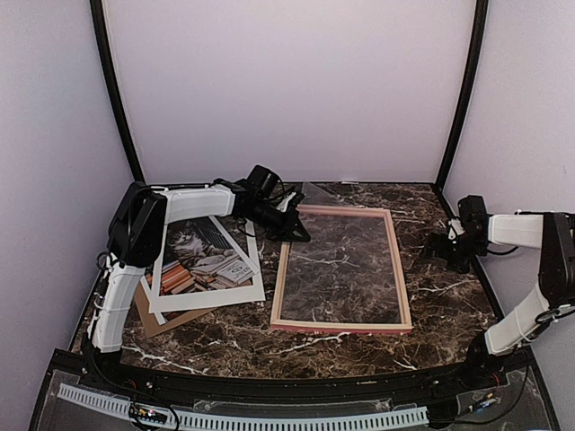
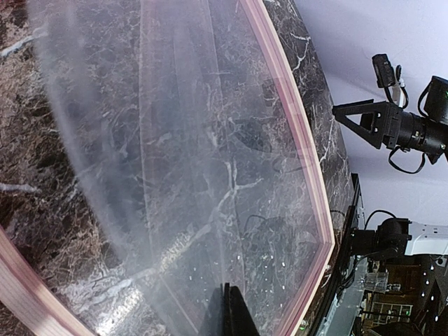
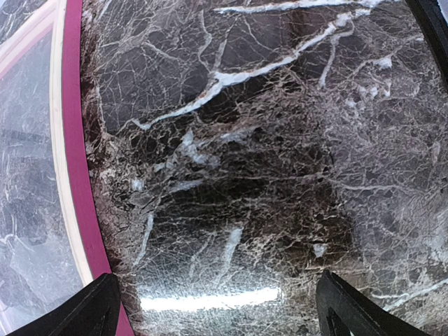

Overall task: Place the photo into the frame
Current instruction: Place the glass panel in the frame body.

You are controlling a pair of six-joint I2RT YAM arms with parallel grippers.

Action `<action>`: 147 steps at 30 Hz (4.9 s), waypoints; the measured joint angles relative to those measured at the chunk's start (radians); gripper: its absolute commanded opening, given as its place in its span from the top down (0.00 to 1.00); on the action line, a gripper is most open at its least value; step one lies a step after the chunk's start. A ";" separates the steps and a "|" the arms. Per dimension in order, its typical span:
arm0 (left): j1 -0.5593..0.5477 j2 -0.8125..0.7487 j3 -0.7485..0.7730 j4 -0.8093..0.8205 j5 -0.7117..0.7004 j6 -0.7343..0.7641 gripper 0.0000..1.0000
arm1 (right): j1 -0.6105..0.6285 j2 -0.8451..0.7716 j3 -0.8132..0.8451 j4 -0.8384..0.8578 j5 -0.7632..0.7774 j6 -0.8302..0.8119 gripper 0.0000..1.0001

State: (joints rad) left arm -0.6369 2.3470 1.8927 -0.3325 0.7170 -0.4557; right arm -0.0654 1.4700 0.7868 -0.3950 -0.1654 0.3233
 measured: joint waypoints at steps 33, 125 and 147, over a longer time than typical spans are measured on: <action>0.000 0.000 0.000 -0.025 -0.004 0.005 1.00 | 0.000 0.000 0.000 0.000 0.000 0.000 0.01; 0.006 0.000 -0.037 -0.029 -0.030 -0.027 1.00 | 0.006 0.008 0.000 0.006 -0.001 0.000 0.01; 0.006 0.000 -0.072 0.003 -0.030 -0.040 0.95 | 0.078 -0.009 -0.003 0.020 -0.024 0.011 0.03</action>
State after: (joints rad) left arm -0.6304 2.3470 1.8210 -0.3290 0.6868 -0.4953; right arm 0.0128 1.4612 0.7841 -0.3748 -0.1894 0.3347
